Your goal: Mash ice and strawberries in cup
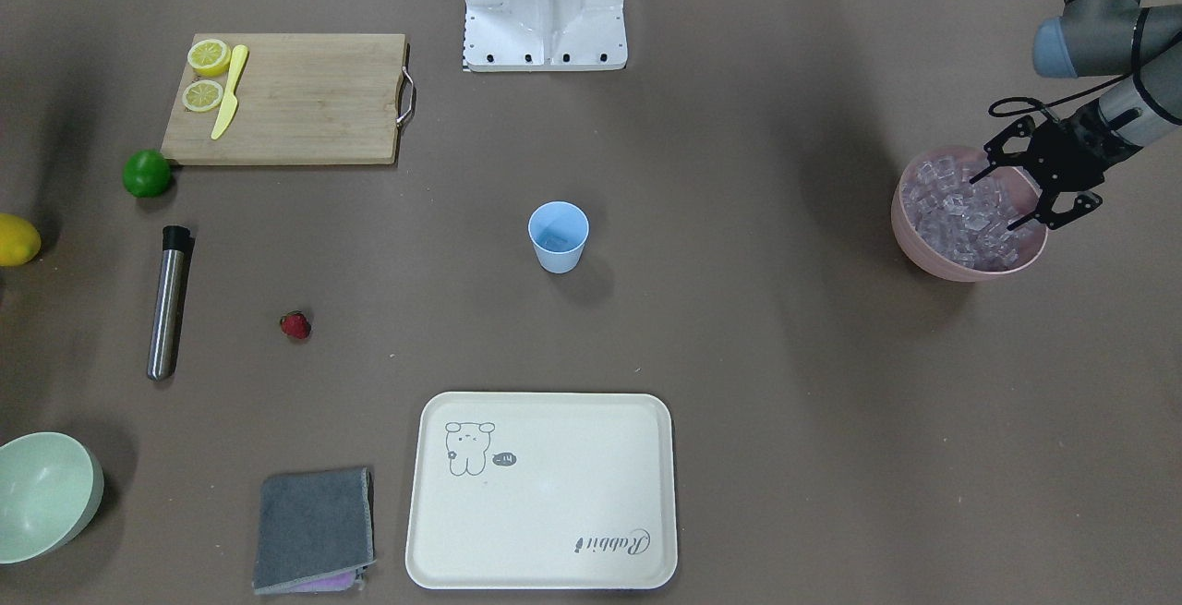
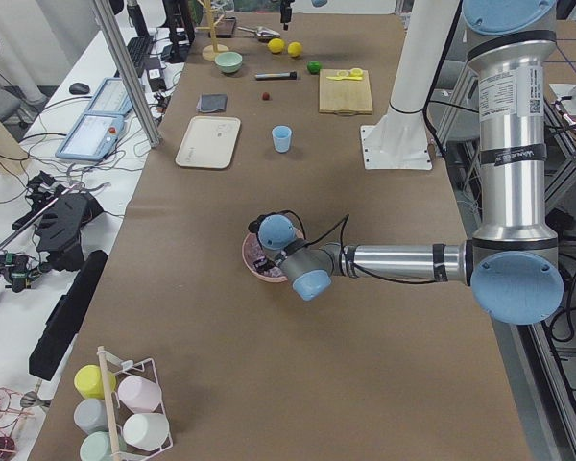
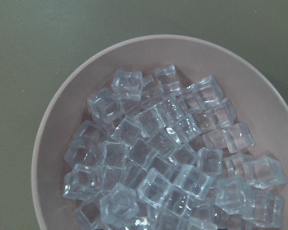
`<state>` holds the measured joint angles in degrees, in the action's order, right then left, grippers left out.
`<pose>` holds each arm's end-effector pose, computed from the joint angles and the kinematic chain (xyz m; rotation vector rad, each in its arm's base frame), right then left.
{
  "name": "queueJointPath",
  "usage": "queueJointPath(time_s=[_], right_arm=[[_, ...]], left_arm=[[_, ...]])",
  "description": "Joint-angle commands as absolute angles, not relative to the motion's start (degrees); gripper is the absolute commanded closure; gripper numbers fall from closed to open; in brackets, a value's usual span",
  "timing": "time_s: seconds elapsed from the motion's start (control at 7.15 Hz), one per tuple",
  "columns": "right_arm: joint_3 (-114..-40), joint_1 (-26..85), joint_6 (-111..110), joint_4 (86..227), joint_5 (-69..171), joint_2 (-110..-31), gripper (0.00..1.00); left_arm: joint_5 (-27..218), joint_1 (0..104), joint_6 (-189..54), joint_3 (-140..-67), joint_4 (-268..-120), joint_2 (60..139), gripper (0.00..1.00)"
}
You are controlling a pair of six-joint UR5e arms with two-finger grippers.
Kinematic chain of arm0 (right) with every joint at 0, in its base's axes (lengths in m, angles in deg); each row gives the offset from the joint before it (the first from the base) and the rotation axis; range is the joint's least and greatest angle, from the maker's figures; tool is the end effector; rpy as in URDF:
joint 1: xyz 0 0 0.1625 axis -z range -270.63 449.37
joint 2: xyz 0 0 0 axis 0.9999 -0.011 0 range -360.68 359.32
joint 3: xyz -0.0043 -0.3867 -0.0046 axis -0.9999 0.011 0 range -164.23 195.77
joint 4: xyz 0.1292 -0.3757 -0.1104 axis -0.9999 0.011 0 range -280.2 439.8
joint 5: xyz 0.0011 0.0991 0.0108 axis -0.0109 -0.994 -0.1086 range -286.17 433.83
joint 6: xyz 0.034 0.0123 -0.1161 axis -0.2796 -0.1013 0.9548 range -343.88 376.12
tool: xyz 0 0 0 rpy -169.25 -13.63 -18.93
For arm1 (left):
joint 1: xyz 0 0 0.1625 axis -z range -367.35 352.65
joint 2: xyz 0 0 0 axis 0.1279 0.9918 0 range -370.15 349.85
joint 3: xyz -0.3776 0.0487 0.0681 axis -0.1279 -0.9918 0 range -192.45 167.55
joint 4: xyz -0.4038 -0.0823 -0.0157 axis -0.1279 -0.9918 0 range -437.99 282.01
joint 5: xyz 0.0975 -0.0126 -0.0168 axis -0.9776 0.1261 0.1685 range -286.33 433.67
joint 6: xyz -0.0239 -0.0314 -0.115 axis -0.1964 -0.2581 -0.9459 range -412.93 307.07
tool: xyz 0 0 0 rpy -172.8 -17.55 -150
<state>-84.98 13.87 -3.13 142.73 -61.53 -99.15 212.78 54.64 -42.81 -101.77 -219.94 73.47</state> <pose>-0.0703 -0.4587 0.5553 0.2389 -0.8805 -0.1254 0.1847 -0.4353 0.5809 0.6207 0.9497 0.9303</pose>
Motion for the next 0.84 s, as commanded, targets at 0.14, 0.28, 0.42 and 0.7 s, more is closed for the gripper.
queueJointPath(time_s=[0.14, 0.28, 0.42, 0.7], right_arm=[[-84.9, 13.9, -3.1, 142.6, -61.5, -99.1, 0.0], [-84.9, 13.9, -3.1, 142.6, -61.5, -99.1, 0.0], [-85.0, 13.9, -3.1, 142.6, -61.6, -99.1, 0.0], [-85.0, 13.9, -3.1, 142.6, -61.6, -99.1, 0.0]], left_arm=[[212.5, 54.4, -42.7, -102.2, -220.0, 72.9, 0.18], [212.6, 54.4, -42.7, -102.4, -219.9, 72.8, 0.47], [212.9, 54.4, -43.2, -103.2, -219.8, 72.7, 0.99], [213.2, 54.6, -43.4, -103.6, -219.5, 72.6, 1.0]])
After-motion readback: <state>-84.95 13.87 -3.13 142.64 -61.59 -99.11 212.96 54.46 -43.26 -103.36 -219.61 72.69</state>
